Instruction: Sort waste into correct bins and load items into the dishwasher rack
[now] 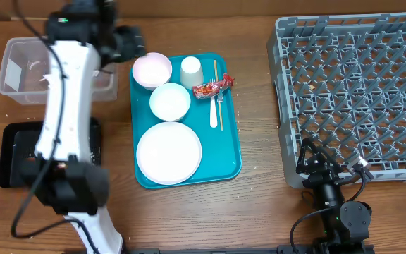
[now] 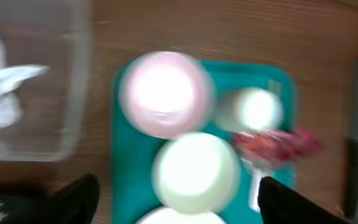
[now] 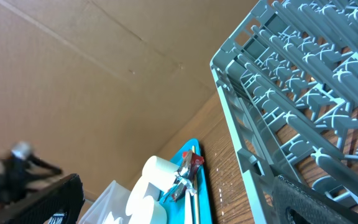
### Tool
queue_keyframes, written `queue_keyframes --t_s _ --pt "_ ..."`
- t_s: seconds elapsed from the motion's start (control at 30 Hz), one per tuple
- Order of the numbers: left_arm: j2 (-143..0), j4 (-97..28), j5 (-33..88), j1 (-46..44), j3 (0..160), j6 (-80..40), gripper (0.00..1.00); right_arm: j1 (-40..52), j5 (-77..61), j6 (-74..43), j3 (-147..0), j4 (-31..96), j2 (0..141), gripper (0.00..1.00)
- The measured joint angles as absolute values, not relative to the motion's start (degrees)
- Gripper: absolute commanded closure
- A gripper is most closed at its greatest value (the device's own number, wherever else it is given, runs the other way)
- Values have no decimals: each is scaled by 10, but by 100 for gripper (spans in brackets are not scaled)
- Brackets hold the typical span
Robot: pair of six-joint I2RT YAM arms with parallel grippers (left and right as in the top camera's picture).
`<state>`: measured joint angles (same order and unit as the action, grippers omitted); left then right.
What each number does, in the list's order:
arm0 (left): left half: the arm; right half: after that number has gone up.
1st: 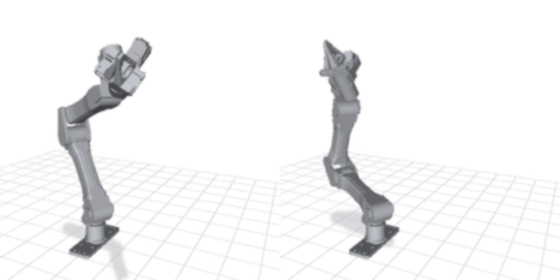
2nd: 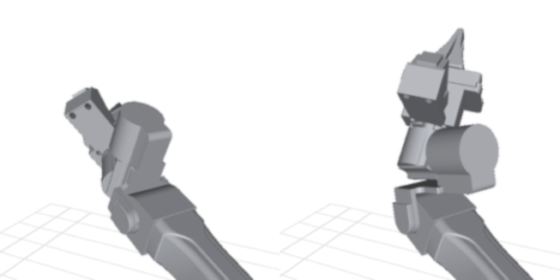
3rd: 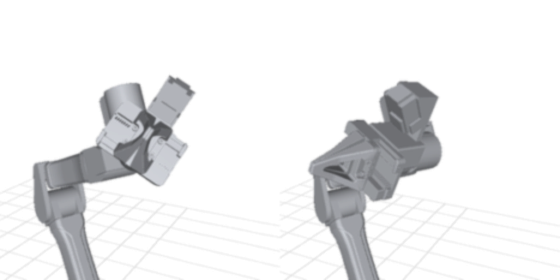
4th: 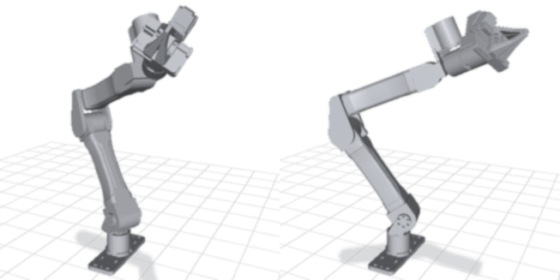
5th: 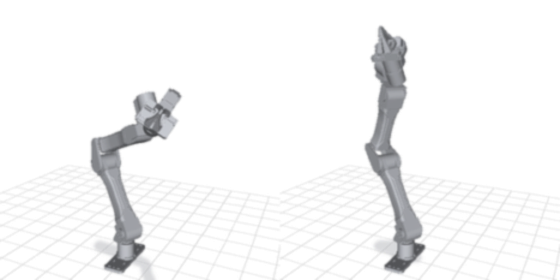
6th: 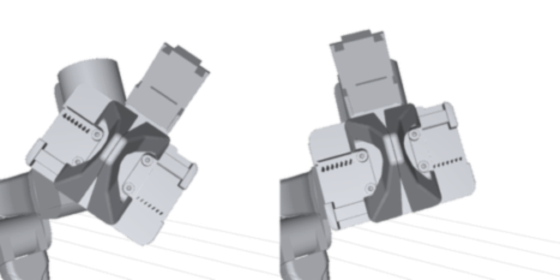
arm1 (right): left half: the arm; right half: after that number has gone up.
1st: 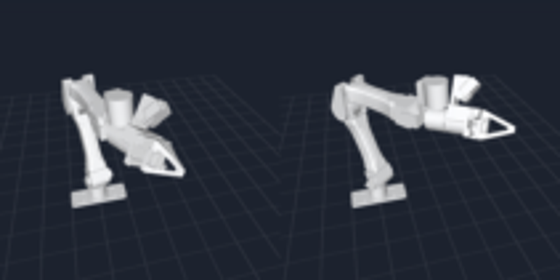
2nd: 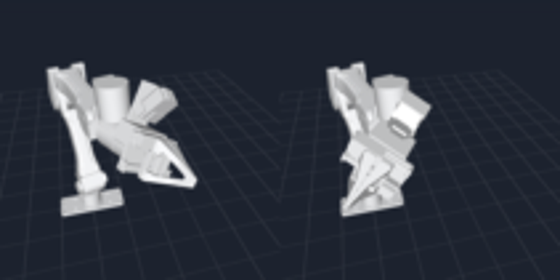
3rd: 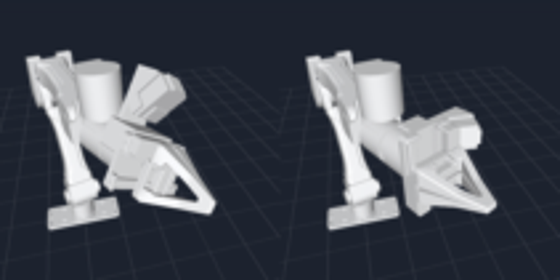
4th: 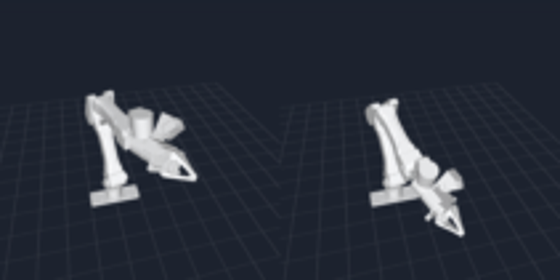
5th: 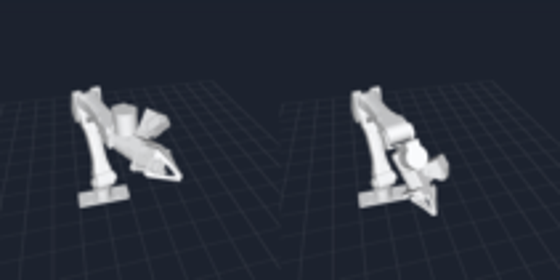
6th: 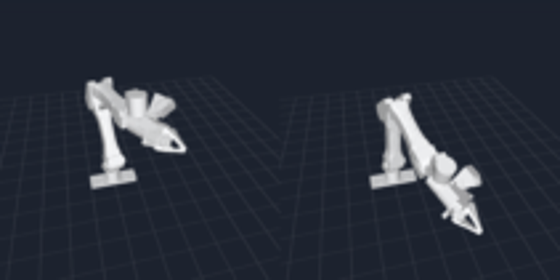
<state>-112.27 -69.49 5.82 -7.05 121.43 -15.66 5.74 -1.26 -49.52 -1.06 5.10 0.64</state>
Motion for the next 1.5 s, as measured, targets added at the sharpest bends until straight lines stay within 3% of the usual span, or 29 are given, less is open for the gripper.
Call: queue_keyframes --t_s 0.1,0.2,0.4,0.6,0.73,0.97,1.1,1.17,1.3,1.37,1.4,1.5 --pt "-1112 -699 64 -200 1221 -116 7 57 -13 -495 -11 51 6 0" --pt "-1174 -697 17 -300 1221 -85 7 57 -13 -495 -11 51 6 0" --pt "-1315 -656 -92 -383 1214 -25 8 57 -13 -495 -11 51 6 0" --pt "-1363 -612 -157 -385 1213 7 10 57 -13 -495 -11 51 6 0" --pt "-1368 -593 -187 -369 1213 21 18 57 -13 -495 -11 51 6 0" --pt "-1372 -584 -167 -336 1213 49 30 57 -13 -495 -11 51 6 0" --pt "-1372 -584 -143 -336 1213 60 32 57 -13 -495 -11 51 6 0" --pt "-1372 -584 -136 -336 1213 64 37 57 -13 -495 -11 51 6 0" --pt "-1372 -585 -127 -336 1213 69 59 57 -13 -495 -11 51 6 0" --pt "-1372 -585 -126 -336 1213 73 79 57 -13 -495 -11 51 6 0" --pt "-1372 -585 -126 -336 1213 75 95 57 -13 -495 -11 51 6 0" --pt "-1372 -588 -124 -336 1213 75 96 57 -13 -495 -11 51 6 0"
